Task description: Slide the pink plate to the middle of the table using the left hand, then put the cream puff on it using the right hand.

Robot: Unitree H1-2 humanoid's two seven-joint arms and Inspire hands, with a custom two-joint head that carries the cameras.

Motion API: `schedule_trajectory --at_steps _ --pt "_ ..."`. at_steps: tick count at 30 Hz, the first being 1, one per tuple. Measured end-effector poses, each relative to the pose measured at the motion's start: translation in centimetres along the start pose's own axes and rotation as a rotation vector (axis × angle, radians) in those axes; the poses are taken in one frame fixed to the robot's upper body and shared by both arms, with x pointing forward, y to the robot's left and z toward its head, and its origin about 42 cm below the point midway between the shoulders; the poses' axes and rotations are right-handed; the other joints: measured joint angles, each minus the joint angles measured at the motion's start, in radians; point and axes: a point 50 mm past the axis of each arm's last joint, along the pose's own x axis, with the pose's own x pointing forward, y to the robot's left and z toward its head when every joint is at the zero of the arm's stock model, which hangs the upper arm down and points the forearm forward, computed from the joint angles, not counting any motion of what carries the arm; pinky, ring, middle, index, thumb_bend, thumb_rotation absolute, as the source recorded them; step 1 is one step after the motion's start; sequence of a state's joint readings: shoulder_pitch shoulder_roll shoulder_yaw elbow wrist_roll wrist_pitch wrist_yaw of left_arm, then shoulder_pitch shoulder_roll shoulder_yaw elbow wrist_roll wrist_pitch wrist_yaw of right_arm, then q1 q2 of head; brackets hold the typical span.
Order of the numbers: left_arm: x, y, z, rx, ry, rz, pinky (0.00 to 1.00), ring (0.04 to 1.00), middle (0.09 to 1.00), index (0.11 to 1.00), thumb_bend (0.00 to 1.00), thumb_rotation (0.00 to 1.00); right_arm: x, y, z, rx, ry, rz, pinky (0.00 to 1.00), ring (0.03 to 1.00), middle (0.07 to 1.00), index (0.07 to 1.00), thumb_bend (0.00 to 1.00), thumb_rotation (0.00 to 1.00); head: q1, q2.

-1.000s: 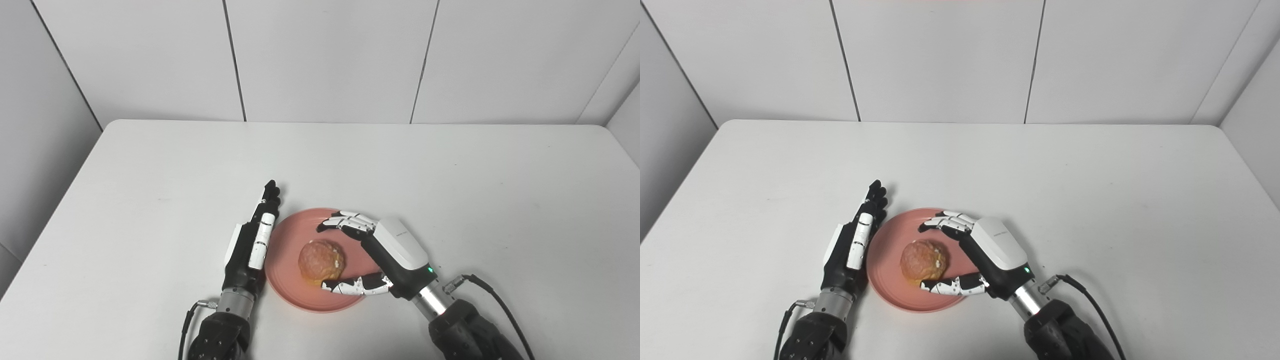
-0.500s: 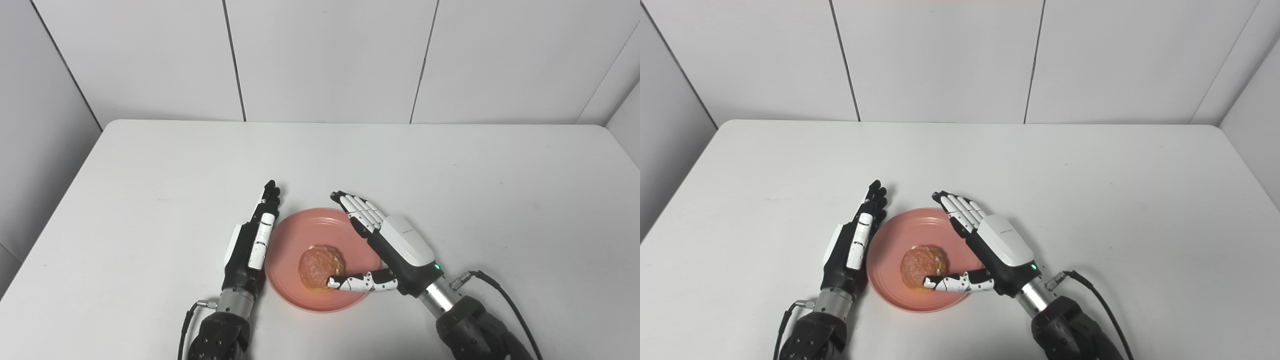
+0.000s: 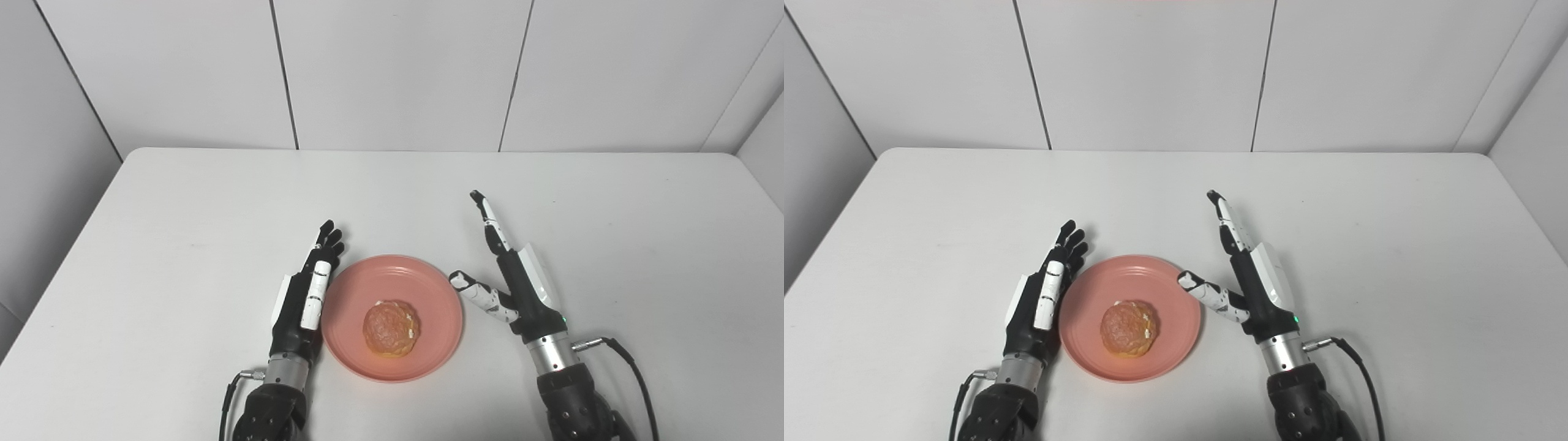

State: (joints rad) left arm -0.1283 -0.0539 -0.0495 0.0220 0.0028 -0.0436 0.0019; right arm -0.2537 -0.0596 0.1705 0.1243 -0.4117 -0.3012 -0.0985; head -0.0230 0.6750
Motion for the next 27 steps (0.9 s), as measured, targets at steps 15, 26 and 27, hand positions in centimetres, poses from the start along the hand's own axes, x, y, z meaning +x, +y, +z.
schedule_trajectory --at_steps 15,26,27 --pt "0.8 0.4 0.1 0.004 -0.017 0.009 1.00 0.982 0.986 0.981 0.61 1.00 -2.0 2.1 0.2 0.371 0.236 0.003 1.00 1.000 1.000 1.000 0.66 0.92 0.000 0.005" --pt "0.8 0.4 0.1 0.009 -0.018 0.029 1.00 1.000 0.991 0.982 0.60 1.00 -2.4 3.1 0.8 0.578 0.285 0.026 1.00 1.000 1.000 1.000 0.63 0.90 -0.002 0.006" --pt "0.8 0.4 0.1 0.011 -0.018 0.030 1.00 1.000 0.991 0.981 0.60 1.00 -2.4 3.2 0.8 0.590 0.286 0.025 1.00 1.000 1.000 1.000 0.63 0.90 -0.002 0.006"
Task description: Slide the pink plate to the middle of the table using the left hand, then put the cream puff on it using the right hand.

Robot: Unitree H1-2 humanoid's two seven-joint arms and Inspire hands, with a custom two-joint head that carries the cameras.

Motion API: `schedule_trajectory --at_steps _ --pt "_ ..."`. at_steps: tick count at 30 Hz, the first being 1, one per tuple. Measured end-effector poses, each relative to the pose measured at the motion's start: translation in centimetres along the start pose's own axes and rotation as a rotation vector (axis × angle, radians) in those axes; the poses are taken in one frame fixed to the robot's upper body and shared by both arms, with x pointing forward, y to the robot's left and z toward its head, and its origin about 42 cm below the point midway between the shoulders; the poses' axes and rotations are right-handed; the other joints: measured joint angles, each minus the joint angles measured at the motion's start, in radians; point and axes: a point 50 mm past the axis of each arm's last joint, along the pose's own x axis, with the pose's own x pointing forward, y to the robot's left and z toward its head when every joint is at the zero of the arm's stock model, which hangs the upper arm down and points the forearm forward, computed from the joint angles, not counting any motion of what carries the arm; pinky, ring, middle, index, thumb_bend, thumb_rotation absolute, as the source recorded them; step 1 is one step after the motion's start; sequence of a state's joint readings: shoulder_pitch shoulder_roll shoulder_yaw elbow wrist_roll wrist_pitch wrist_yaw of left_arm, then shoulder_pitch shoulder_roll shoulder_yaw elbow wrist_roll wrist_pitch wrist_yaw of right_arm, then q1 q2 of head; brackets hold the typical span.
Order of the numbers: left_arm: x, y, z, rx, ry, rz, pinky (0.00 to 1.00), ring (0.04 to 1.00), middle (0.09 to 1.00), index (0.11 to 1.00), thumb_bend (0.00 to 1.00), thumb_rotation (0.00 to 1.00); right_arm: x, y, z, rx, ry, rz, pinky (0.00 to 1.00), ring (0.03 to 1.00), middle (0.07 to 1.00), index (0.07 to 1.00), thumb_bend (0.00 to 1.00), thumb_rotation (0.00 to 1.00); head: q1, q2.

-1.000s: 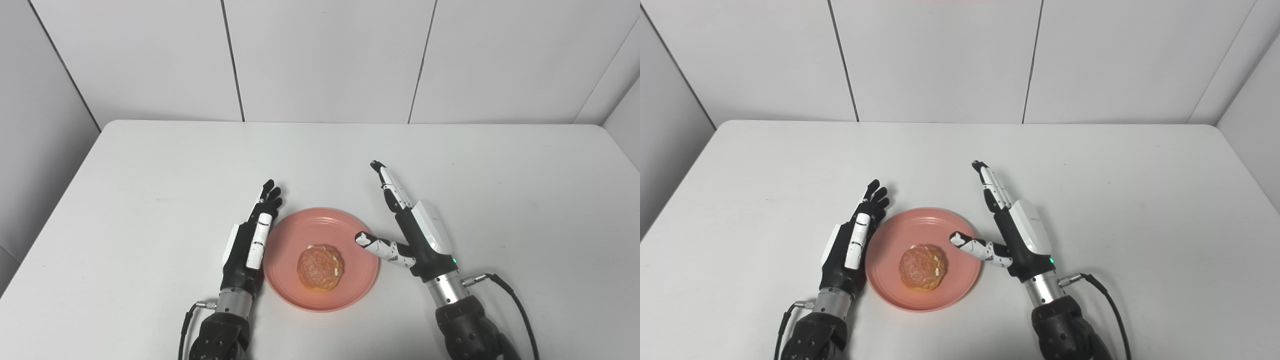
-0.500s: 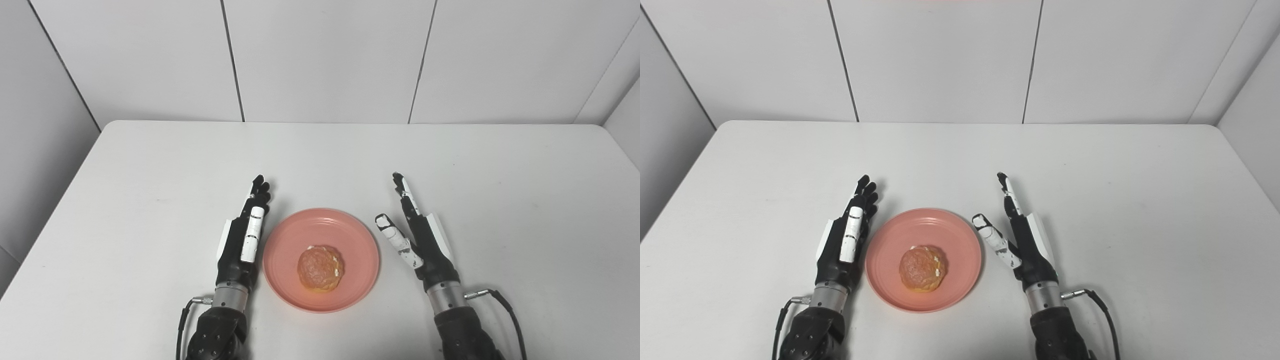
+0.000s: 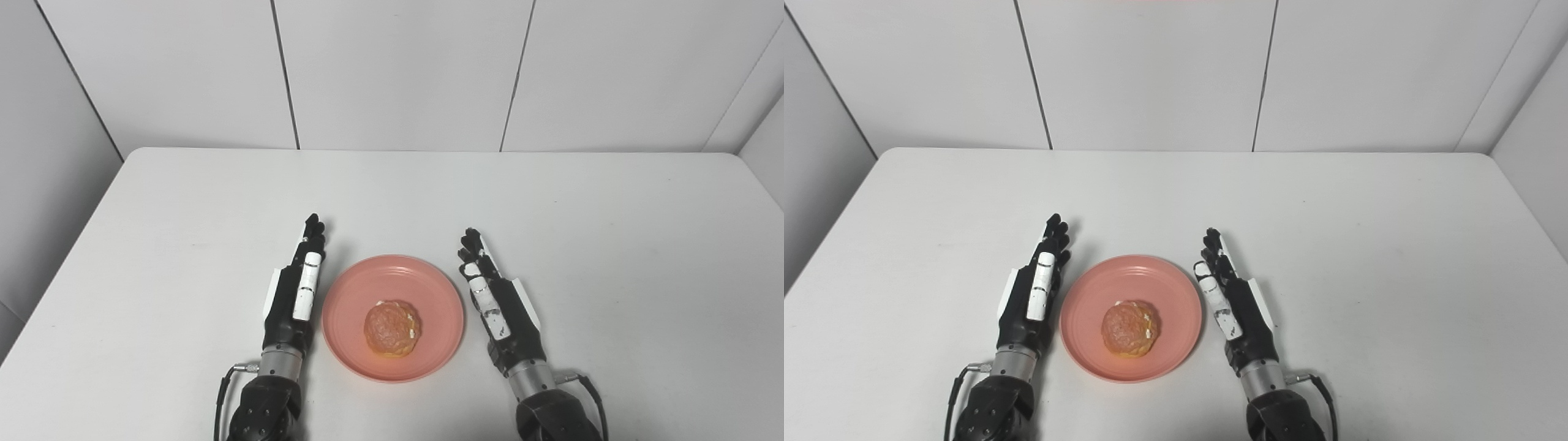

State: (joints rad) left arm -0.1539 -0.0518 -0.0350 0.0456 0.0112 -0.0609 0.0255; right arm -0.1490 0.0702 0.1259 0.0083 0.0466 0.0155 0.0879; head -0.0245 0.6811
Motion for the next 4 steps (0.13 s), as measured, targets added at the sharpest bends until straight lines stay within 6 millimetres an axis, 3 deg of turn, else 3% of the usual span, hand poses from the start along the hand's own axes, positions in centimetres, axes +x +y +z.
schedule_trajectory --at_steps 4 --pt "-0.04 -0.01 0.03 0.014 0.000 0.003 1.00 0.996 0.985 0.979 0.62 1.00 0.00 -0.04 0.04 0.025 0.001 0.001 1.00 1.000 1.000 1.000 0.64 0.92 0.002 0.002"
